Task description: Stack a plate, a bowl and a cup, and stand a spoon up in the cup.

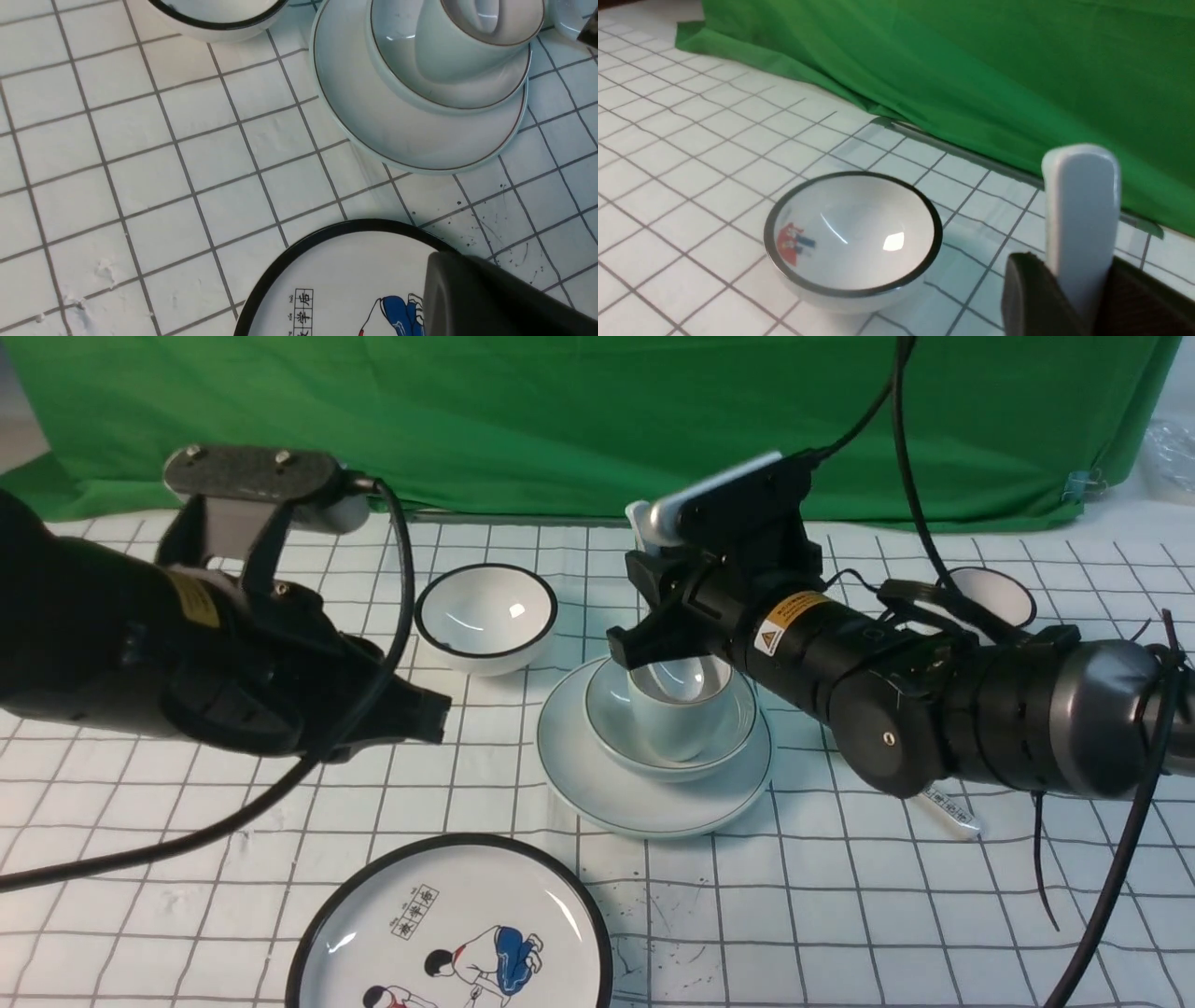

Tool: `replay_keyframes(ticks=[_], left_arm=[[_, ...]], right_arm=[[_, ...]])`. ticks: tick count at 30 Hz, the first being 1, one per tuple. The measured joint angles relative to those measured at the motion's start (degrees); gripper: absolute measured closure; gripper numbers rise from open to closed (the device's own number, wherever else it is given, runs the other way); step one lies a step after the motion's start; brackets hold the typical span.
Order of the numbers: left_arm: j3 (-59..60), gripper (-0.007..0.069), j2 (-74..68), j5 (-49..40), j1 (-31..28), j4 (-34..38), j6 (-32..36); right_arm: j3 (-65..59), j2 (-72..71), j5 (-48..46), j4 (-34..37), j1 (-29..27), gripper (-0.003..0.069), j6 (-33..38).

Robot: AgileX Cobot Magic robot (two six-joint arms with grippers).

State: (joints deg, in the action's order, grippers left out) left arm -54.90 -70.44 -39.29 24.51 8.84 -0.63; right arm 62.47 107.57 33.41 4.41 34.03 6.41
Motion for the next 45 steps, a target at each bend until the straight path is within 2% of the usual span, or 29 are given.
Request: replay_keyframes(ticks=[3, 9, 11, 14, 15, 16, 20, 23, 25, 26, 28, 29, 30, 31, 38, 45], left_arm=[[0.0, 0.0626, 0.0, 0.2, 0.0, 0.0, 0.0], [0.0, 0.0626, 0.0, 0.2, 0.0, -0.1, -0.1], [0.0, 0.0626, 0.1, 0.0, 0.0, -0.1, -0.2], [0.0, 0.0626, 0.3, -0.2, 0.0, -0.1, -0.2], [0.0, 0.0626, 1.0, -0.2, 0.0, -0.1, -0.2], [0.0, 0.0626, 1.4, -0.2, 0.0, -0.1, -0.2], [0.0, 0.0626, 6.5, 0.2, 0.0, -3.0, -2.0], [0.0, 0.0626, 10.7, 0.0, 0.0, -5.7, -4.2], [0.0, 0.0626, 15.7, -0.9, 0.0, -8.0, -6.1], [0.1, 0.0626, 19.2, -1.6, 0.0, -9.2, -6.7], [0.1, 0.0626, 22.9, -2.2, 0.0, -10.3, -7.0], [0.4, 0.0626, 26.6, -2.8, 0.0, -11.4, -7.4], [0.5, 0.0626, 27.1, -2.9, 0.0, -11.5, -7.5], [1.3, 0.0626, 32.6, -3.0, 0.0, -12.5, -8.4], [10.4, 0.0626, 49.7, -3.1, 0.0, -14.8, -10.7], [18.0, 0.0626, 60.8, -3.5, 0.0, -15.0, -11.7]], right_arm=[[0.0, 0.7, -1.2, 0.0, 0.0, 0.0470, 0.4], [0.0, 0.5, -5.7, 0.1, 0.0, 0.0377, 0.5], [0.0, -2.6, -12.3, 0.2, 0.0, 0.0333, 0.6], [-0.1, -5.5, -17.2, 0.2, 0.0, 0.0323, 0.6], [0.0, -10.2, -22.7, 0.2, 0.0, 0.0331, 0.6], [0.0, -11.2, -24.0, 0.2, 0.0, 0.0337, 0.6], [0.0, -24.7, -38.3, 0.2, -0.9, 0.0482, 0.5], [-0.3, -32.8, -43.9, 0.2, -3.4, 0.0561, -1.8], [-2.4, -41.0, -45.0, 0.1, -7.5, 0.0595, -4.5], [-4.5, -45.6, -44.2, -0.1, -10.4, 0.0599, -5.4], [-7.4, -51.1, -42.8, -0.2, -12.8, 0.0598, -5.8], [-12.2, -56.7, -39.4, -0.2, -15.5, 0.0594, -5.9], [-13.5, -58.2, -38.9, -0.2, -15.8, 0.0594, -6.0], [-20.6, -66.2, -34.3, -0.2, -18.3, 0.0589, -6.0], [-40.7, -87.3, -19.7, -0.1, -20.3, 0.0571, -6.4], [-45.8, -96.4, -12.2, 0.0, -20.3, 0.0461, -6.8]])
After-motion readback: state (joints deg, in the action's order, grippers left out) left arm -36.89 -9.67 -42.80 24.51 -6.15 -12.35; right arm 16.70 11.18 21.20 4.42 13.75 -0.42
